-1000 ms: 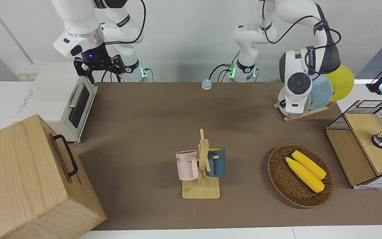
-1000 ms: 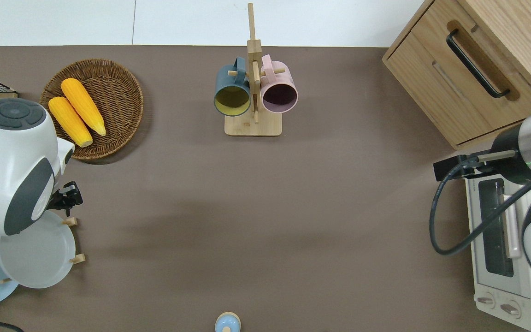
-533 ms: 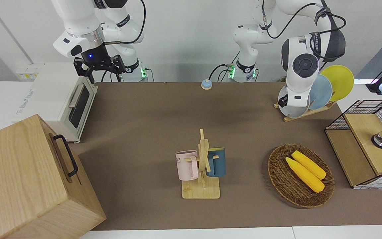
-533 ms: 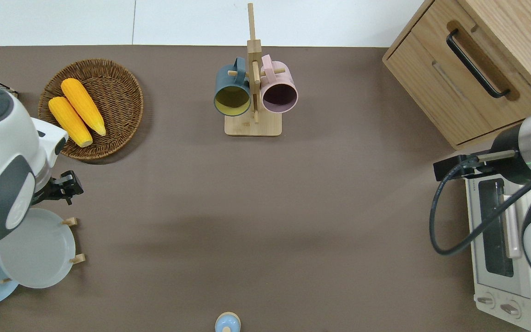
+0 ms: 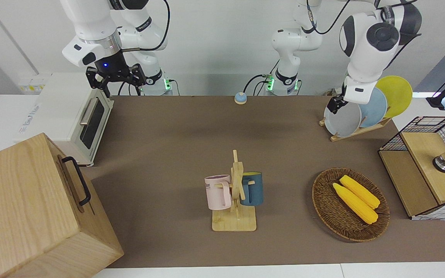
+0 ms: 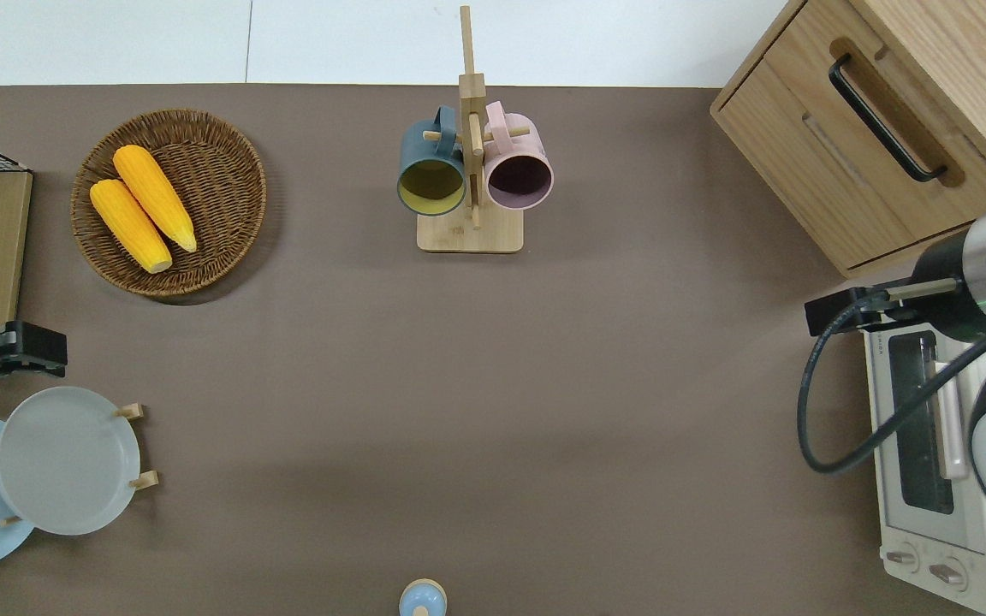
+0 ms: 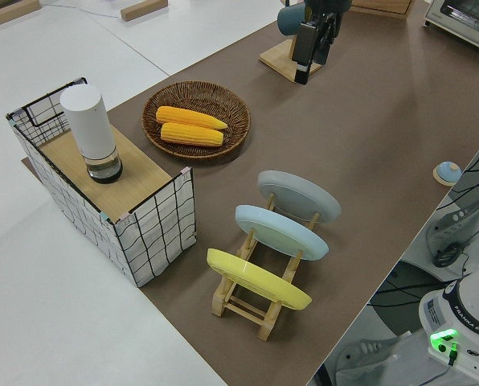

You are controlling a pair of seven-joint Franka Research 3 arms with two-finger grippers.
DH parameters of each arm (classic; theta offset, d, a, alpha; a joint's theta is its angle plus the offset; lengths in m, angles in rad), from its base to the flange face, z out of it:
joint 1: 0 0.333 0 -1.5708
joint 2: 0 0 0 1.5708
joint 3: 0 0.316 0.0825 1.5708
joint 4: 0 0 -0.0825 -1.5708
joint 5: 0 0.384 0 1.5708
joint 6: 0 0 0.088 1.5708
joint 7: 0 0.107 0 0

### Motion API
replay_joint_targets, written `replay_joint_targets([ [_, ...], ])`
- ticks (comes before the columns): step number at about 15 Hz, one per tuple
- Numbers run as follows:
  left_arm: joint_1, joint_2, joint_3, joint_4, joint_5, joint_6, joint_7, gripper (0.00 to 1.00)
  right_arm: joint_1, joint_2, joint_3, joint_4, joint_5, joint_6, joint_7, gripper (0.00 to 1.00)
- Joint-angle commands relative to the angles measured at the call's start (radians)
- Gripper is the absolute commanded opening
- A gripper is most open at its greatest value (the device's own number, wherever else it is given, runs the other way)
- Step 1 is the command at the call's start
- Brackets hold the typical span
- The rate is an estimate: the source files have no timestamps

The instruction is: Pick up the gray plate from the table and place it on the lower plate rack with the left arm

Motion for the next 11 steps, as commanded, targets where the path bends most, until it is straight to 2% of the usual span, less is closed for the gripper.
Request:
replay_joint_targets([
  [1, 0.028, -0.035, 0.002, -0.005, -0.095, 0.007, 0.083, 0.99, -0.020, -0.003, 0.017, 0.009, -0.001, -0.014, 0.012, 0.983],
  [4, 0.031, -0.074, 0.011, -0.008, -0.135, 0.005, 0.144, 0.99, -0.020, -0.003, 0.017, 0.009, -0.001, -0.014, 0.012, 0.983],
  [9, 0.030, -0.077, 0.008, -0.014, -0.142, 0.008, 0.051, 1.00, -0.019, -0.001, 0.017, 0.009, -0.001, -0.014, 0.012, 0.983],
  [11, 0.028, -0.077, 0.013, -0.014, -0.138, 0.008, 0.052, 1.00, -0.020, -0.001, 0.017, 0.009, -0.001, -0.014, 0.012, 0.983],
])
